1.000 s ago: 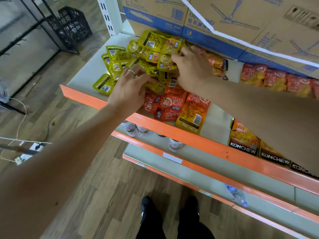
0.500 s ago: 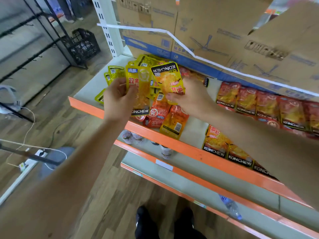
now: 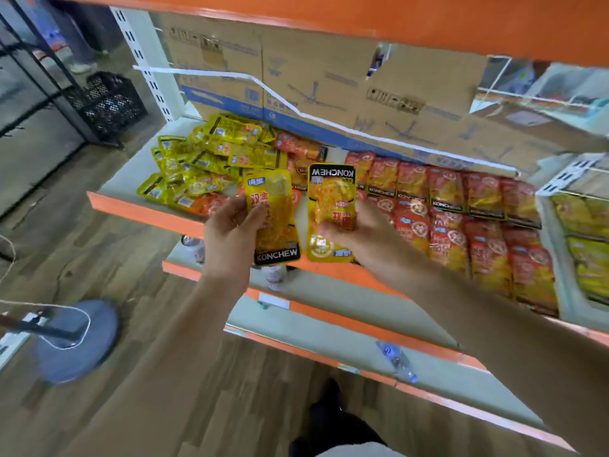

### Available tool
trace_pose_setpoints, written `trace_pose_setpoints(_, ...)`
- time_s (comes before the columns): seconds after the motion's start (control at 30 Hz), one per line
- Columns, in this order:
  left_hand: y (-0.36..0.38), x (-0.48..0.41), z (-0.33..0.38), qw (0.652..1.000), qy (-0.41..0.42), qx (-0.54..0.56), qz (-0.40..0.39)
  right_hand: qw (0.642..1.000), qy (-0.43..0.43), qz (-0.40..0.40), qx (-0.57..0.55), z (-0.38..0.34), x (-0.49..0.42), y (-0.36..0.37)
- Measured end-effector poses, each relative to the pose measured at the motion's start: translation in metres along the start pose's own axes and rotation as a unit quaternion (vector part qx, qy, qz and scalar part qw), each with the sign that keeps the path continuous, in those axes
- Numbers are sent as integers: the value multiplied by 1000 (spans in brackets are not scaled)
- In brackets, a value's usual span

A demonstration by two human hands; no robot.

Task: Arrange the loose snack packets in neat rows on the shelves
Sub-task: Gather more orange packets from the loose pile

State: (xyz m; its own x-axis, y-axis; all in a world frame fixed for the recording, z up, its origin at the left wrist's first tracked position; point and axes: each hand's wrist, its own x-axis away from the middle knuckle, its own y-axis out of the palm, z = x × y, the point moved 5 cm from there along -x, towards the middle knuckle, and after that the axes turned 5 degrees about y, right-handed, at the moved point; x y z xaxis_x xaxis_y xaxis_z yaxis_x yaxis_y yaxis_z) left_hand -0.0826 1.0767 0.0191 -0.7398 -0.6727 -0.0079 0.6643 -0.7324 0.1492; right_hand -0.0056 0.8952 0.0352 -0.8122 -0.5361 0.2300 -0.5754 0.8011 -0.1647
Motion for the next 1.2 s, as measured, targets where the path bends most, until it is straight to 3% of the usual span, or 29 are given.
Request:
trace_pose_setpoints(0.13,16,21,-8,999,-18,12,-50,984,99,-16,-147,20,41,-14)
trace_pose_setpoints(0.3,42,53,-14,994,-56,11,-98,972,155,-24,-174,34,99,-39)
trace_pose_setpoints(0.47,75,87,-12,988,-86,13,-128,969,133,22,-205,34,147,-70)
trace_pose_setpoints(0.63,117,113,-14,983,-86,8,-164,982,114,78,-127,45,186,-116)
trace_pose_setpoints(0.8,173,146,-20,978,-65,-10,-196,969,136,157,-132,69,231,-186)
trace_pose_setpoints(1.2,354,271,-46,969,-61,-42,-234,964,71,191,-170,103,324,-381)
